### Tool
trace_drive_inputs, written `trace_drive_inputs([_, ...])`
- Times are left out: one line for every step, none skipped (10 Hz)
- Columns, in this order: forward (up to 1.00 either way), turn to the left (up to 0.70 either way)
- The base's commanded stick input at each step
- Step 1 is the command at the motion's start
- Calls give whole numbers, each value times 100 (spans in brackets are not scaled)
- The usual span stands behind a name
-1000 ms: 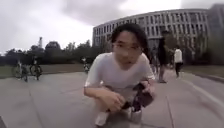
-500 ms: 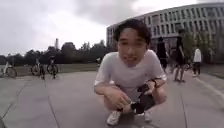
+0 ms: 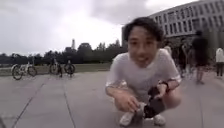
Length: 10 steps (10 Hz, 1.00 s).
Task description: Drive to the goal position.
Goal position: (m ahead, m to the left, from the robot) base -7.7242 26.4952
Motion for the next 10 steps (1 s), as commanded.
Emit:
trace_drive_inputs([0,68])
trace_drive_inputs([0,68])
trace_drive_inputs([0,68])
trace_drive_inputs([0,68])
trace_drive_inputs([0,68])
trace_drive_inputs([0,68])
trace_drive_inputs([0,68])
trace_drive_inputs([0,68])
trace_drive_inputs([0,68])
trace_drive_inputs([0,68])
